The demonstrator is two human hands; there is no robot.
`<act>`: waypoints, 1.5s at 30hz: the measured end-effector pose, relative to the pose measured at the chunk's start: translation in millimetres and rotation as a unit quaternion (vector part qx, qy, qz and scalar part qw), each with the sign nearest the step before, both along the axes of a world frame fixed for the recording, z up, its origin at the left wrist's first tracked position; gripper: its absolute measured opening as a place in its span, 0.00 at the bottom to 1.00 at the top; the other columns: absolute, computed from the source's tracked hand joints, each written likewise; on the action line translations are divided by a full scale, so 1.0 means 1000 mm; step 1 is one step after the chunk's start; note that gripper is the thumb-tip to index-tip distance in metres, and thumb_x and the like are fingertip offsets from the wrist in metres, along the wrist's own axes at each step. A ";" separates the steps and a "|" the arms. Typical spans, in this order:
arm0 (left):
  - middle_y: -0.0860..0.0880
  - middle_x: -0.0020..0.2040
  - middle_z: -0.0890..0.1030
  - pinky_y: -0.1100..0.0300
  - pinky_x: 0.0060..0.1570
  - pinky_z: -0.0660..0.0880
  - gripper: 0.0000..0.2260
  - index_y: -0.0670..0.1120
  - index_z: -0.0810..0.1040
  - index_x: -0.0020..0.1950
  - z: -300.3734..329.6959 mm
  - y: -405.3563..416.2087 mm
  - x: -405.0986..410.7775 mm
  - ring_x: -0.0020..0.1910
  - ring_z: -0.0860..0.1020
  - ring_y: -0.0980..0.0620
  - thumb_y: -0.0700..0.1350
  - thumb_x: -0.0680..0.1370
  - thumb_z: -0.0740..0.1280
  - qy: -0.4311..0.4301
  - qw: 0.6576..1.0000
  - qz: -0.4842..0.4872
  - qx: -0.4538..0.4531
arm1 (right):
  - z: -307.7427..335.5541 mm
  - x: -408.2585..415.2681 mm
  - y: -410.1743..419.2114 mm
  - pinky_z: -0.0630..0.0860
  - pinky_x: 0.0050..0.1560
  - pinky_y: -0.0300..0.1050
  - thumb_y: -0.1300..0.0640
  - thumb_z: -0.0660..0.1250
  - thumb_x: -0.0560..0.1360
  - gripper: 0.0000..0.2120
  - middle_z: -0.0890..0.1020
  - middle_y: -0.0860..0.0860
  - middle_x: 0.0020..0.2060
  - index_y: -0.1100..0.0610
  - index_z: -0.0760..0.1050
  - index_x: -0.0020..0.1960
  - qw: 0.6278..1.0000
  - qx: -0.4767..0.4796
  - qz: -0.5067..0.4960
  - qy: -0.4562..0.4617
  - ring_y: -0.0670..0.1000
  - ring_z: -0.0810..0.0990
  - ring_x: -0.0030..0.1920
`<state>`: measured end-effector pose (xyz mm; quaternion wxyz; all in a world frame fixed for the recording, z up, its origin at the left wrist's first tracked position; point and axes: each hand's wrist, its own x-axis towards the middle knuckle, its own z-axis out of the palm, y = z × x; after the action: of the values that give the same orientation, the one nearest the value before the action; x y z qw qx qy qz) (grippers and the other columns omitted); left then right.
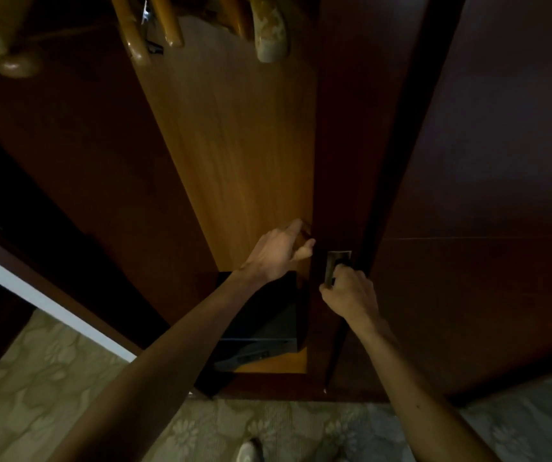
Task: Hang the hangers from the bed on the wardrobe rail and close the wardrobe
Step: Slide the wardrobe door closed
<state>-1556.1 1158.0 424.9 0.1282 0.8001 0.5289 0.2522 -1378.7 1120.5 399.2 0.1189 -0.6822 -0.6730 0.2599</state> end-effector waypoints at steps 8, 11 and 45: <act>0.59 0.35 0.71 0.65 0.29 0.62 0.16 0.43 0.72 0.66 -0.002 -0.014 -0.030 0.29 0.72 0.62 0.53 0.84 0.60 0.014 0.998 0.055 0.004 | 0.002 -0.034 -0.003 0.80 0.43 0.42 0.51 0.71 0.78 0.10 0.82 0.53 0.52 0.56 0.78 0.55 0.997 0.054 0.051 -0.024 0.51 0.84 0.49; 0.58 0.35 0.73 0.66 0.29 0.61 0.18 0.43 0.71 0.67 -0.002 -0.019 -0.045 0.28 0.71 0.62 0.53 0.85 0.59 0.017 0.997 0.069 0.002 | 0.003 -0.051 -0.005 0.75 0.40 0.40 0.52 0.71 0.78 0.10 0.82 0.53 0.53 0.57 0.78 0.55 0.996 0.062 0.066 -0.026 0.52 0.84 0.51; 0.50 0.35 0.79 0.60 0.33 0.66 0.28 0.47 0.78 0.45 0.007 -0.059 -0.291 0.32 0.78 0.52 0.61 0.84 0.44 0.183 0.978 0.091 0.029 | 0.010 -0.294 -0.044 0.81 0.50 0.49 0.49 0.72 0.77 0.16 0.84 0.55 0.53 0.59 0.78 0.58 0.988 0.088 0.101 -0.073 0.56 0.84 0.53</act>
<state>-1847.1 1098.9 431.4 -0.0173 0.7845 0.6067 0.1270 -1672.7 1076.3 409.4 0.1019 -0.6146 -0.7658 0.1598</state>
